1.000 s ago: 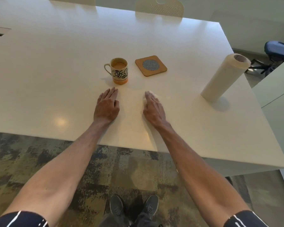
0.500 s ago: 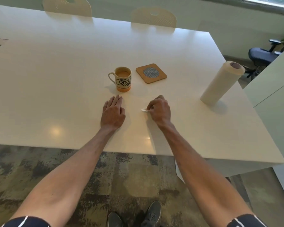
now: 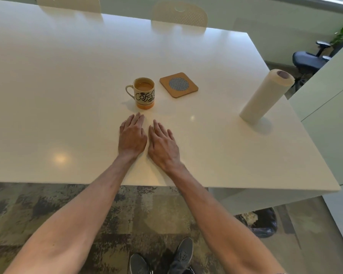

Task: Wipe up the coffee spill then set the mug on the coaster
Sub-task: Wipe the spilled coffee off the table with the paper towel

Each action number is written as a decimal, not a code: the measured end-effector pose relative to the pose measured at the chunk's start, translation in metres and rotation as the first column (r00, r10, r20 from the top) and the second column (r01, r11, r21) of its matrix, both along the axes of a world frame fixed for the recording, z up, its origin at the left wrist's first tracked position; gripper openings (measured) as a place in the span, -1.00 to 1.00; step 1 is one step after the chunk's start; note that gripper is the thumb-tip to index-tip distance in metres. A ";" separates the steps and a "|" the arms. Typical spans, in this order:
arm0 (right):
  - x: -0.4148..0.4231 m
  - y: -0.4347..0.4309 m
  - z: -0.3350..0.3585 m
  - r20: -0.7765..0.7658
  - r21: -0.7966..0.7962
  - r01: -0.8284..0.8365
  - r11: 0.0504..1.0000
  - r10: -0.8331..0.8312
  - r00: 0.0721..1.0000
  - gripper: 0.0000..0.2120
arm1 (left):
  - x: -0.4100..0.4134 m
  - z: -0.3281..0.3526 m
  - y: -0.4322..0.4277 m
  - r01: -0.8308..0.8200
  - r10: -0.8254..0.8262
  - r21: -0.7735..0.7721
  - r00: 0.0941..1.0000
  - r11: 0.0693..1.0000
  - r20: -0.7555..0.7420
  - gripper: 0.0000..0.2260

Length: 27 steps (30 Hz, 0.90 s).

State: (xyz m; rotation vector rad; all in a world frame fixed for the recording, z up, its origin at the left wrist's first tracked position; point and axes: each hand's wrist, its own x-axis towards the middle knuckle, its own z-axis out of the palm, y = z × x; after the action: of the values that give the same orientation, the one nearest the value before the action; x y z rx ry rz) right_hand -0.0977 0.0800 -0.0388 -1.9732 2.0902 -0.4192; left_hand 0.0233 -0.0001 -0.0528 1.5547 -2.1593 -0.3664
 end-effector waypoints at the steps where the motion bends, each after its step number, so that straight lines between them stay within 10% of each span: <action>1: 0.001 0.009 -0.001 -0.010 0.031 -0.004 1.000 0.004 1.000 -0.41 | 0.000 0.000 0.000 0.000 0.000 -0.005 1.000 1.000 0.003 -0.49; 19: -0.117 0.160 0.024 0.035 0.406 0.302 0.863 -0.345 0.938 -0.28 | 0.001 -0.001 0.008 0.038 -0.039 0.018 0.998 0.999 0.053 -0.46; 27: -0.001 0.135 0.018 0.087 0.346 0.073 0.935 -0.109 0.990 -0.24 | 0.001 0.001 0.009 0.034 -0.035 0.022 0.998 0.999 0.045 -0.45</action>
State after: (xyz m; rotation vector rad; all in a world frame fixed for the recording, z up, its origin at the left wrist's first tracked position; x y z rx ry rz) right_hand -0.0988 0.2150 -0.0205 -1.6253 2.0321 -0.1558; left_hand 0.0241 0.0093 -0.0514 1.5533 -2.2266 -0.3699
